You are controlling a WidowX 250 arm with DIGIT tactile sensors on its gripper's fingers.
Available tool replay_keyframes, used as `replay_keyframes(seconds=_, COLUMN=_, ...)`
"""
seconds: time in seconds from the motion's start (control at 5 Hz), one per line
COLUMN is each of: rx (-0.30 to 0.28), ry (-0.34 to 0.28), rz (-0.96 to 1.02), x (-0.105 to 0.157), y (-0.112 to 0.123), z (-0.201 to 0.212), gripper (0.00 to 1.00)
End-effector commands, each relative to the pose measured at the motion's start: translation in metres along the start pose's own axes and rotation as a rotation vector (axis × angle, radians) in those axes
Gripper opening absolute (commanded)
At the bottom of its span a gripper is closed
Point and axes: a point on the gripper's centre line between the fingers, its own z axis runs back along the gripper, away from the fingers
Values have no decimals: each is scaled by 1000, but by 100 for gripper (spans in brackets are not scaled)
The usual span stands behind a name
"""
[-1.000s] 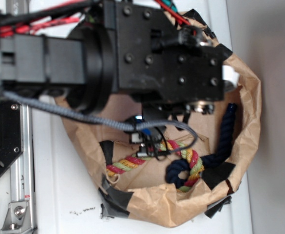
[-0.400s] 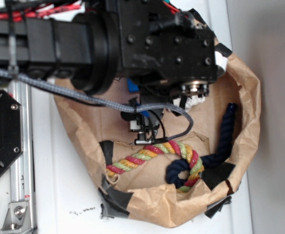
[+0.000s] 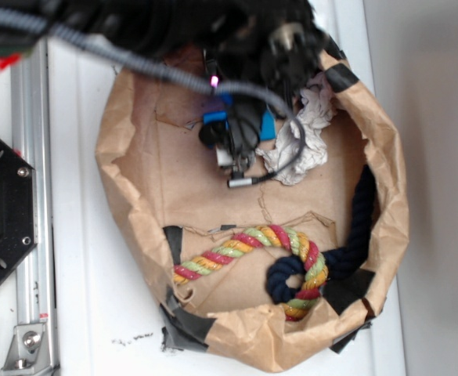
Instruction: Grab the blue block.
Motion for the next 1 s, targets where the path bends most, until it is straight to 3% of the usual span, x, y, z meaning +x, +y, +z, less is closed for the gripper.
replay_keyframes(seconds=0.0, rx=14, ry=-86, rz=-33, x=-5, y=-5, z=-11, gripper=100)
replay_keyframes(seconds=0.2, rx=24, ry=-50, rz=-95, x=-14, y=-26, z=-19, gripper=1)
replay_keyframes(seconds=0.4, rx=35, ry=-2, rz=-74, x=-19, y=-44, z=-22, gripper=0)
replay_keyframes(seconds=0.8, rx=38, ry=56, rz=-102, x=-21, y=-57, z=-24, gripper=0)
